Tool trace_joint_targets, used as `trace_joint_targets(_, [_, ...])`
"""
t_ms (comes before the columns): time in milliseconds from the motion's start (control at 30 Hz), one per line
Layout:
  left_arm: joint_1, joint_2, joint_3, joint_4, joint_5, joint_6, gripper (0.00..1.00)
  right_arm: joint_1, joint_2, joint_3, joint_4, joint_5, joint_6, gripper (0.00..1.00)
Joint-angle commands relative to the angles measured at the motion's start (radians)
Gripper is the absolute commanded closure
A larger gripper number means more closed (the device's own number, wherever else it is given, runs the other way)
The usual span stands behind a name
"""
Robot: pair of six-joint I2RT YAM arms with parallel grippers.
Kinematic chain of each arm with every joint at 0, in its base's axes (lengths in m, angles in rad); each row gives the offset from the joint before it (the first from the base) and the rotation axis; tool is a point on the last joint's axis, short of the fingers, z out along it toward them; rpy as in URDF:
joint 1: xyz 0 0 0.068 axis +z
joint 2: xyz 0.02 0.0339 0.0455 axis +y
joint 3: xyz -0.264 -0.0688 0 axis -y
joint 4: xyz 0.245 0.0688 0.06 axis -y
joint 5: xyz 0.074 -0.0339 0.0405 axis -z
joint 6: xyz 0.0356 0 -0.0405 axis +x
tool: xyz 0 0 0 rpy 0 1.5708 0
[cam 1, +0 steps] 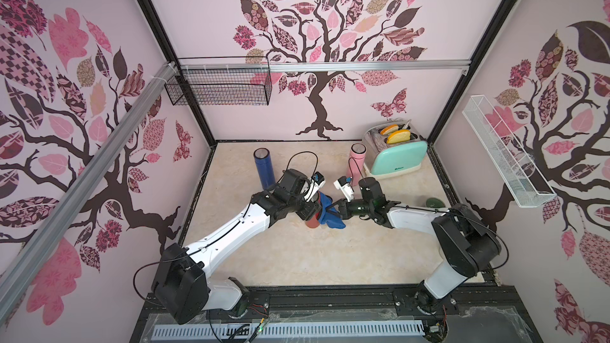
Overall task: Wipe the surface of the thermos
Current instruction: Wipe the dirt from the surface of the thermos.
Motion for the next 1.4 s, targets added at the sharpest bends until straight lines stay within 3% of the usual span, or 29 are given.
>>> trace_joint_targets(0, [-0.003, -0.003, 0.008, 0.046, 0.028, -0.010, 1.00, 0.003, -0.076, 0.059, -0.008, -0.045, 0.012, 1.00])
trace_joint_targets(200, [-0.001, 0.015, 0.011, 0.050, 0.036, -0.011, 1.00, 0.005, -0.097, 0.092, -0.008, -0.059, 0.015, 1.00])
trace_joint_targets(733, [0.000, 0.016, -0.002, 0.076, 0.007, -0.090, 1.00, 0.040, 0.262, 0.053, 0.054, 0.065, -0.007, 1.00])
trace_joint_targets(1000, [0.000, 0.014, -0.008, 0.081, -0.063, -0.195, 1.00, 0.042, 0.132, 0.052, 0.014, 0.061, -0.001, 1.00])
trace_joint_targets(1200, [-0.001, -0.001, -0.024, 0.099, -0.205, -0.349, 1.00, 0.050, -0.004, 0.044, 0.048, 0.026, 0.063, 1.00])
trace_joint_targets(1367, [-0.003, 0.005, -0.013, 0.089, -0.266, -0.435, 1.00, 0.060, -0.007, 0.053, 0.053, 0.023, 0.069, 1.00])
